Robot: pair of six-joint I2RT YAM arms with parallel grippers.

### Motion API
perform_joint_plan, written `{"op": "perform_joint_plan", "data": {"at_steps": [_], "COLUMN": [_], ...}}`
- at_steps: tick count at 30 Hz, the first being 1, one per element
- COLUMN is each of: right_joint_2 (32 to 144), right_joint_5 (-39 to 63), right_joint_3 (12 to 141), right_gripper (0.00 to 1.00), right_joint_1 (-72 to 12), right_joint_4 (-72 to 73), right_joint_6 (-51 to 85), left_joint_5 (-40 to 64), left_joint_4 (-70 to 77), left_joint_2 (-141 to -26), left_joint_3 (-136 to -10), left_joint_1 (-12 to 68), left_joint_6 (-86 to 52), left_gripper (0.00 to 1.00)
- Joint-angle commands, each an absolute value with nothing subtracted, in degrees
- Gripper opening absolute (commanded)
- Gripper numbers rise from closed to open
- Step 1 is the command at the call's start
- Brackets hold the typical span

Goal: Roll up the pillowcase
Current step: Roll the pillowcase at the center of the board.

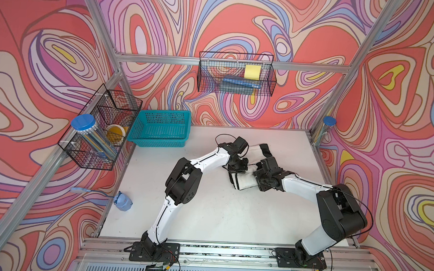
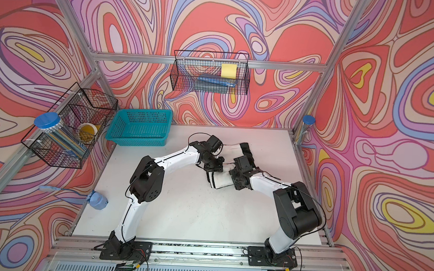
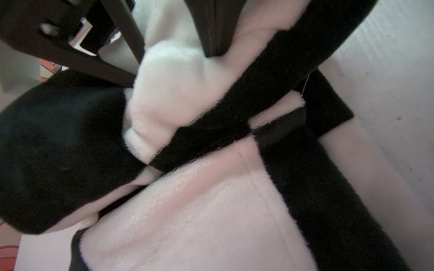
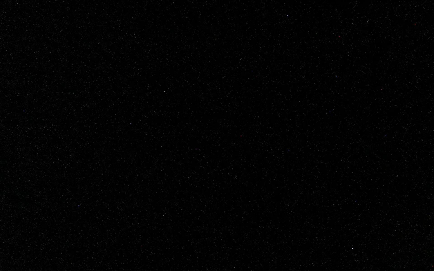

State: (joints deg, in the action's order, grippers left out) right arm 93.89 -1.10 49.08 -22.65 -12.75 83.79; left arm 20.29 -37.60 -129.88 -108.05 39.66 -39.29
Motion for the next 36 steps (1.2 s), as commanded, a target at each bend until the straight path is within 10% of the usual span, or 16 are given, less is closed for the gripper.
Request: {"op": "perform_joint_plan", "data": {"at_steps": [1,8,16,36], "right_joint_2": [94.6,82.6,68.3,98.5], "right_joint_5": [-5.6,-1.2,1.2,6.7], "right_joint_3": [49.1,46.3,47.7,79.4], "right_gripper": [0.41,0.37,0.40,0.39], "right_joint_1": [-23.4,-23.5,-22.6,-8.1], "right_joint_4": [-16.4,-38.4,-60.9,-59.3], "right_joint_6": [84.1,79.2,78.3,63.9], "left_joint_5": [22.0,20.5,24.2,25.9], "left_joint_4": [-38.7,-39.0,-36.8,-38.9], "left_joint_2": [-128.7,-121.4,-122.5,-125.4], "left_joint_3": [-106.0,-101.8,-99.4,-103.2], "left_joint_1": [39.7,37.0,37.7,38.7], "left_joint_6": [-39.5,-37.1,-36.8,-35.0], "left_gripper": [0.00,0.43,0.44,0.42]}}
